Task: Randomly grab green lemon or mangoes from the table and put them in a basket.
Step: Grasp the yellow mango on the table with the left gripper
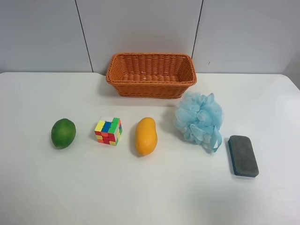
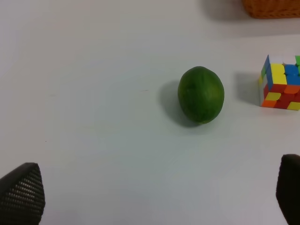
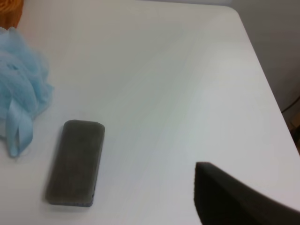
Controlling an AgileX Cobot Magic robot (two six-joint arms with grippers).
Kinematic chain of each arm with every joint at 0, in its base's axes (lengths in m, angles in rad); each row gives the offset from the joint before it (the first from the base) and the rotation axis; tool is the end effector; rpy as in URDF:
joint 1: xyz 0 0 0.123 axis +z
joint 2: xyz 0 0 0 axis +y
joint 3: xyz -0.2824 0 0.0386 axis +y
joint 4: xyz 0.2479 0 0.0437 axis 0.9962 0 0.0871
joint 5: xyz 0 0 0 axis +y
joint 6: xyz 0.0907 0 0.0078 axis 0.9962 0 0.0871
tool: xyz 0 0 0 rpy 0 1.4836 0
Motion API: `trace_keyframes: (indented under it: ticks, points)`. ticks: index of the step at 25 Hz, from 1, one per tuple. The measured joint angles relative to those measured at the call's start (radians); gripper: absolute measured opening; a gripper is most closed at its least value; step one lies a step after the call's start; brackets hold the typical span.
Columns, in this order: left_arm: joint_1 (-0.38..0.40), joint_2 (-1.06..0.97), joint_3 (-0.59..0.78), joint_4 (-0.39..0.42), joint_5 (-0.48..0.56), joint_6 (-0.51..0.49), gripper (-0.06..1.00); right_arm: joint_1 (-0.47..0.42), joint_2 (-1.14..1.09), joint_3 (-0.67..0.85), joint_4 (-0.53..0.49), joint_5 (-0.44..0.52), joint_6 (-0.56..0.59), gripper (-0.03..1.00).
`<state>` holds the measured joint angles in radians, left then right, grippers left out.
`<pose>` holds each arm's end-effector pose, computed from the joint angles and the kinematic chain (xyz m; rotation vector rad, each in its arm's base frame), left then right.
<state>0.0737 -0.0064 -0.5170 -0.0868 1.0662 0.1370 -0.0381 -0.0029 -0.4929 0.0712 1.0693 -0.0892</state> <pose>-0.0077 -0.0075 0.2816 0.0695 2.0223 0.0299 -0.0047 0.0059 0.2747 -0.0560 2.0542 0.0064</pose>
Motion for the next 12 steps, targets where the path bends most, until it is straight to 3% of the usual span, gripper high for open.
trace_keyframes:
  ticks: [12]
  points:
    - [0.0, 0.0, 0.0, 0.0, 0.0, 0.0, 0.99, 0.0, 0.0, 0.0, 0.0, 0.0, 0.0, 0.81]
